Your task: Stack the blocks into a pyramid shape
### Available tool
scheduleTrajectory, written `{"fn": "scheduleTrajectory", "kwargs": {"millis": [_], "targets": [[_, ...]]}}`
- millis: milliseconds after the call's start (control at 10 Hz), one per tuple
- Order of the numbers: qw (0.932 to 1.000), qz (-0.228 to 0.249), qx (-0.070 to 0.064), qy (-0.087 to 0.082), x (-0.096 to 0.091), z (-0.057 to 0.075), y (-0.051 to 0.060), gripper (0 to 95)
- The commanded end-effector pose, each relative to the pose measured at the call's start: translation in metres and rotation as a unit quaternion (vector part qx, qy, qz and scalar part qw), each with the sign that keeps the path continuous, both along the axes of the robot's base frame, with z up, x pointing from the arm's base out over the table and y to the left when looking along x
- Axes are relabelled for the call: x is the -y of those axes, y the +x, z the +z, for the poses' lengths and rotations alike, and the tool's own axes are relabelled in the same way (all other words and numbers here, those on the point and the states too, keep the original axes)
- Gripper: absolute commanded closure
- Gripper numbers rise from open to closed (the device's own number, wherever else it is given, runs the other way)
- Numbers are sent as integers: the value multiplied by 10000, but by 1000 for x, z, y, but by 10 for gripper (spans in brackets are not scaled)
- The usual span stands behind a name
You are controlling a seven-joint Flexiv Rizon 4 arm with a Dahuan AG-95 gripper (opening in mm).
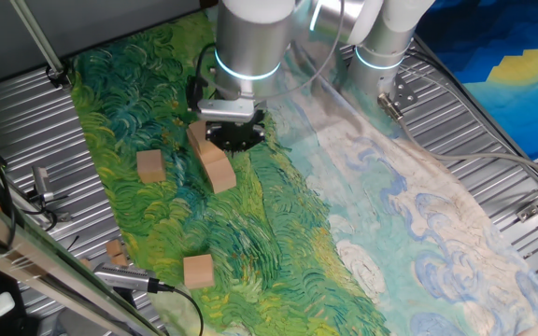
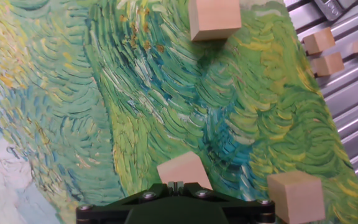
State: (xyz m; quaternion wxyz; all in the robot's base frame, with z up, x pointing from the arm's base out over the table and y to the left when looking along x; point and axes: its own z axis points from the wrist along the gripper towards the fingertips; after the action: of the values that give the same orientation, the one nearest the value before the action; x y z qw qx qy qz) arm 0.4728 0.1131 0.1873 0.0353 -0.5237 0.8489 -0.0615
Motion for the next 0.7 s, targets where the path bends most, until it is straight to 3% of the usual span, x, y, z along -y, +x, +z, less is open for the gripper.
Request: {"fn": "scheduleTrajectory", "kwargs": {"millis": [100, 300, 700], "targets": [[9999, 15, 93, -115, -1, -2, 2, 950], [9998, 180, 52, -48, -1, -2, 2, 950], [9998, 175, 28, -84, -1, -2, 2, 950]]}}
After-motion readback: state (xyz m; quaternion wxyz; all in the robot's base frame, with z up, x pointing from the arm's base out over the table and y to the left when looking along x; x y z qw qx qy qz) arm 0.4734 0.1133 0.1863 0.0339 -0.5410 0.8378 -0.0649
